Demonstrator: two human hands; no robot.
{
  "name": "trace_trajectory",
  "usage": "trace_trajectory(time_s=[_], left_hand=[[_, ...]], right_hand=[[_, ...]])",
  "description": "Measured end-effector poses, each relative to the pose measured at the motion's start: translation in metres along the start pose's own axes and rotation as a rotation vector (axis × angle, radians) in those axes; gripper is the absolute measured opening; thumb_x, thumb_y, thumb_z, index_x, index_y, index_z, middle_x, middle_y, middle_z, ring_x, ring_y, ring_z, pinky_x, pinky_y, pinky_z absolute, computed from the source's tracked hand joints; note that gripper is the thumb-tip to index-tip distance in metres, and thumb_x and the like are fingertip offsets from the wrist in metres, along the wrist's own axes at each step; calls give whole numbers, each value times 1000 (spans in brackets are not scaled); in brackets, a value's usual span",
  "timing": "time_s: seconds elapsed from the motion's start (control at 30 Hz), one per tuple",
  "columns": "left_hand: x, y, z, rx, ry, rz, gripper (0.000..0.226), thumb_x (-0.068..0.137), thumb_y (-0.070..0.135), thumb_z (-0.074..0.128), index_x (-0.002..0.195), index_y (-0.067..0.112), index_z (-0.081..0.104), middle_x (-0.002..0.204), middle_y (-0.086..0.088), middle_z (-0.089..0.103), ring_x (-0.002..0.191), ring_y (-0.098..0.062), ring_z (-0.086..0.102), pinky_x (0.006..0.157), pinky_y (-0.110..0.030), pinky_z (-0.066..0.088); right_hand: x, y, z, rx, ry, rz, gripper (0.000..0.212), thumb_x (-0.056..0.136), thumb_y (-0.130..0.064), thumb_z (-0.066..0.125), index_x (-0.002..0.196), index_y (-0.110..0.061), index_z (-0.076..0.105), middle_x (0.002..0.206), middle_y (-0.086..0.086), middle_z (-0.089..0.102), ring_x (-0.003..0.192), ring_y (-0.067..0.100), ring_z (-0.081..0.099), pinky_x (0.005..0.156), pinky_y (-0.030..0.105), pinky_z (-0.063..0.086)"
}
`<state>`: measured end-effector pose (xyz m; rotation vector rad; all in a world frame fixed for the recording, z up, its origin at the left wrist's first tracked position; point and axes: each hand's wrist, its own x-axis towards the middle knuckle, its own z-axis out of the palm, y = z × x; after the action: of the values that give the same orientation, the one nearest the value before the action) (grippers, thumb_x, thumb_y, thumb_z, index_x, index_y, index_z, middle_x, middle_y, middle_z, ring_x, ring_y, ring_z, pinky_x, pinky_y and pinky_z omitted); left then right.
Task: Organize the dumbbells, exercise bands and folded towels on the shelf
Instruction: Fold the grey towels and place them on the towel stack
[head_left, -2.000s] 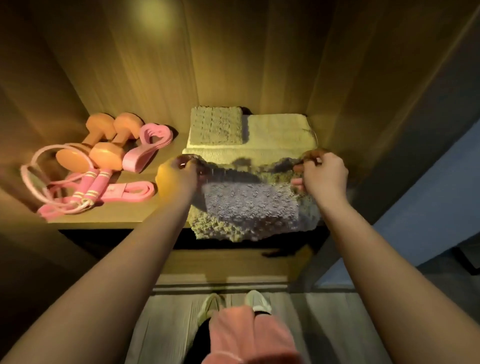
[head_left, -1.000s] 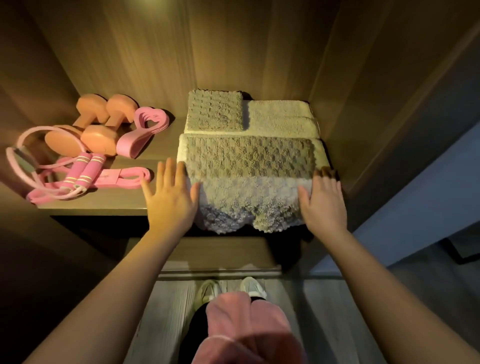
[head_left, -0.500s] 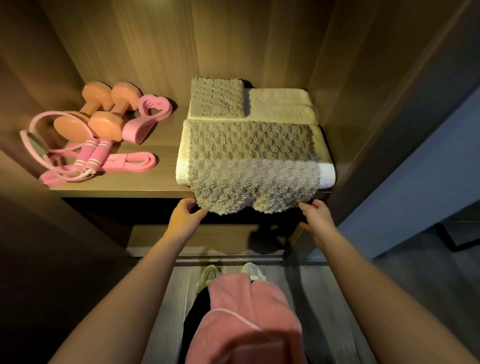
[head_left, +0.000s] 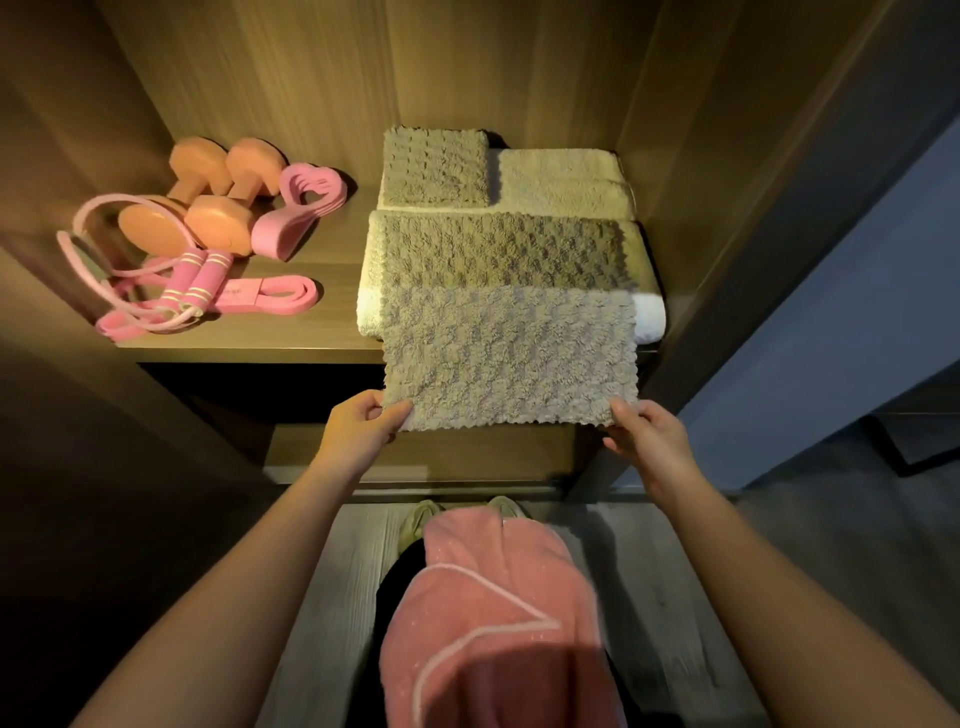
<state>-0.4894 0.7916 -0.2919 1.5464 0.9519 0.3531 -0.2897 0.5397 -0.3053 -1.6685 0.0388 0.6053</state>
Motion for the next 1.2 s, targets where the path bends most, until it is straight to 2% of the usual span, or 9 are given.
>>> trace_trajectory(time_s=[0.3,0.4,0.5,0.6,0.73,0.9,1.0,1.1,1.2], left_hand=[[-56,24,-12,-94,35,94,15,91,17,67,79,9,61,72,-9,59,67,-15,61,80,-39,52],[-70,30,-15,-112,48,109,12,92,14,66,81,10,61,74,-6,60,74,-19,66,74,-29,53],[-84,34,-17,-139,63,113,6,92,13,65,95,8,62,86,-4,68,85,-23,67,71,-24,54],[-94,37,-18,-198,96,100,23,92,10,65,112,9,54,96,-6,69,87,-20,69,74,-27,57],[-104,40,-19,-202,66,168,18,95,7,59,112,13,59,100,-4,67,88,-18,68,74,-23,58],[-96,44,-29,-193,-24,144,36,97,-3,37,115,8,67,113,-12,67,88,-24,71,79,-31,55],[-87,51,-30,-160,-45,188,35,96,-7,44,119,10,64,105,-7,70,85,-19,70,78,-27,58],[-74,60,-25,-37,51,245,13,95,9,59,102,11,69,82,0,71,66,-8,60,65,-21,51],[-50,71,-22,96,156,254,23,93,32,64,88,10,70,74,-4,63,64,-12,52,62,-27,43]], right_hand=[[-60,-22,-19,66,-23,-132,14,96,-21,60,83,-14,59,85,9,66,82,19,66,73,29,52],[-78,-26,-24,72,-34,-155,13,96,-20,60,85,-13,59,84,8,65,78,16,65,71,27,53],[-90,-26,-28,58,-40,-176,13,96,-19,60,85,-13,59,83,8,64,76,15,65,71,26,52],[-101,-28,-30,62,-34,-202,2,96,-15,60,94,-15,59,85,5,65,73,13,65,68,25,53],[-108,-34,-33,91,-32,-246,35,97,-7,55,125,-27,55,97,5,71,74,14,64,69,26,53],[-102,-49,-41,60,-81,-220,47,92,5,34,107,-17,72,116,8,68,100,20,66,77,29,52],[-96,-59,-41,-93,-146,-309,47,92,11,41,117,-19,67,110,-6,68,100,3,64,74,17,51],[-81,-69,-33,-157,-57,-403,21,95,-4,57,109,-11,70,94,-3,70,80,-4,65,65,9,47],[-57,-81,-20,-275,67,-494,12,95,-19,60,91,-12,68,92,2,65,83,9,59,76,23,44]])
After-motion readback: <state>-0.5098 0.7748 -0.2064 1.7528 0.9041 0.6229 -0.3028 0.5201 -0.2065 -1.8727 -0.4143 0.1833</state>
